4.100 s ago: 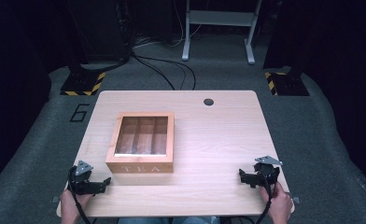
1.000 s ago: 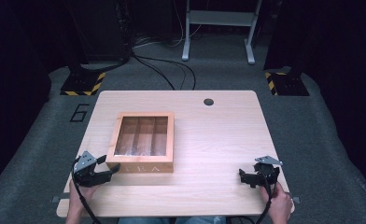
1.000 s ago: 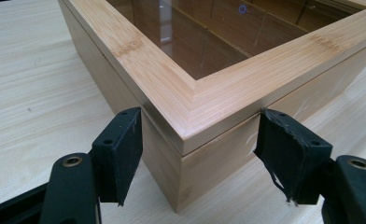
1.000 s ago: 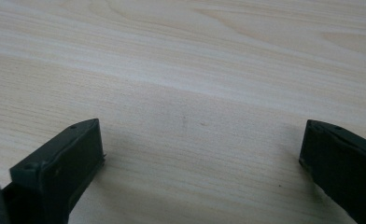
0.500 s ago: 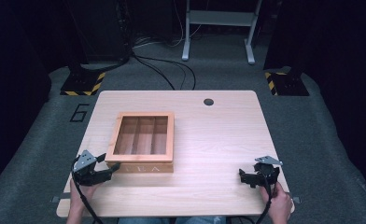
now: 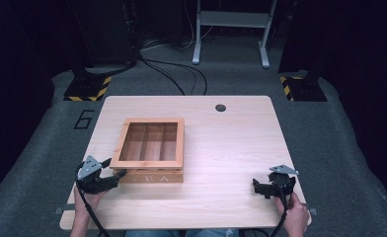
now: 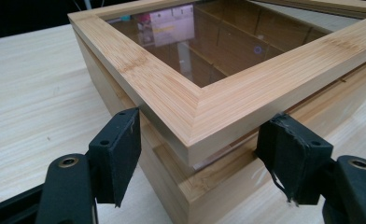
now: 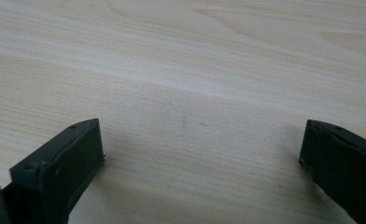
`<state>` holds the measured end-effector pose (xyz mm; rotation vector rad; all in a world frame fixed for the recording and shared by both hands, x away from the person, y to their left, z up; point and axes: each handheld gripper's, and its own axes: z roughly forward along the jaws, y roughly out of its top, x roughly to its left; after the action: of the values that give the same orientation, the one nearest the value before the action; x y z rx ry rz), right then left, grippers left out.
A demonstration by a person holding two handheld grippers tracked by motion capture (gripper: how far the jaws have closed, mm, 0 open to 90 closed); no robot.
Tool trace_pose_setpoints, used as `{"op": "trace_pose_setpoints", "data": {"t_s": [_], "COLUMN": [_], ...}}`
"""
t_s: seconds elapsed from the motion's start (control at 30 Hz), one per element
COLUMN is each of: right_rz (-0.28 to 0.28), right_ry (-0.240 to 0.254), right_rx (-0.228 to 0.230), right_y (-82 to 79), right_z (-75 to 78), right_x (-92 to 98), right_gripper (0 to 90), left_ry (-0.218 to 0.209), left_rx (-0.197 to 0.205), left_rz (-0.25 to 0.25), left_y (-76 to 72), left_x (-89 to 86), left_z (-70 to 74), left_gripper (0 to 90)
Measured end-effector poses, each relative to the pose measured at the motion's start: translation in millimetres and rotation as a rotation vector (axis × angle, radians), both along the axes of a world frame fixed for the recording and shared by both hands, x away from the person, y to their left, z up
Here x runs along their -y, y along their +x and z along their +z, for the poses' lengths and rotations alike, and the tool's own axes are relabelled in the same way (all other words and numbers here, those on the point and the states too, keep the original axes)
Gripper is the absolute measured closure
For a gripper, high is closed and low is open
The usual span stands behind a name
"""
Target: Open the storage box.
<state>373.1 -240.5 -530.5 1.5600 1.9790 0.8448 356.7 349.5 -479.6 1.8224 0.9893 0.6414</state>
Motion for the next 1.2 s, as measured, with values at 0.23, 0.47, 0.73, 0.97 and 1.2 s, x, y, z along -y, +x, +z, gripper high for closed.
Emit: {"op": "trace_pose_setpoints", "data": {"t_s": [0.23,0.47,0.73,0.97,1.2], "right_rz": [0.001,0.001,0.003,0.0,0.001], "right_ry": [0.0,-0.001,-0.002,0.0,0.0], "right_rx": [0.0,0.001,0.002,0.0,0.001], "right_y": [0.0,0.1,0.2,0.0,0.0], "right_z": [0.0,0.0,-0.1,0.0,0.0], "right_x": [0.1,0.1,0.3,0.0,0.1], "right_gripper": [0.0,0.0,0.0,0.0,0.0], "left_ry": [-0.002,-0.003,-0.013,-0.005,0.0], "left_rx": [0.048,0.075,0.102,0.105,0.155], "left_rz": [0.024,0.048,0.073,0.094,0.081], "left_y": [0.6,4.4,11.5,19.3,23.3], "left_x": [-1.4,-1.3,-2.1,-1.9,0.3], "left_z": [4.0,5.2,8.2,18.7,35.3], "left_gripper": [37.8,42.9,40.0,39.4,47.2]}}
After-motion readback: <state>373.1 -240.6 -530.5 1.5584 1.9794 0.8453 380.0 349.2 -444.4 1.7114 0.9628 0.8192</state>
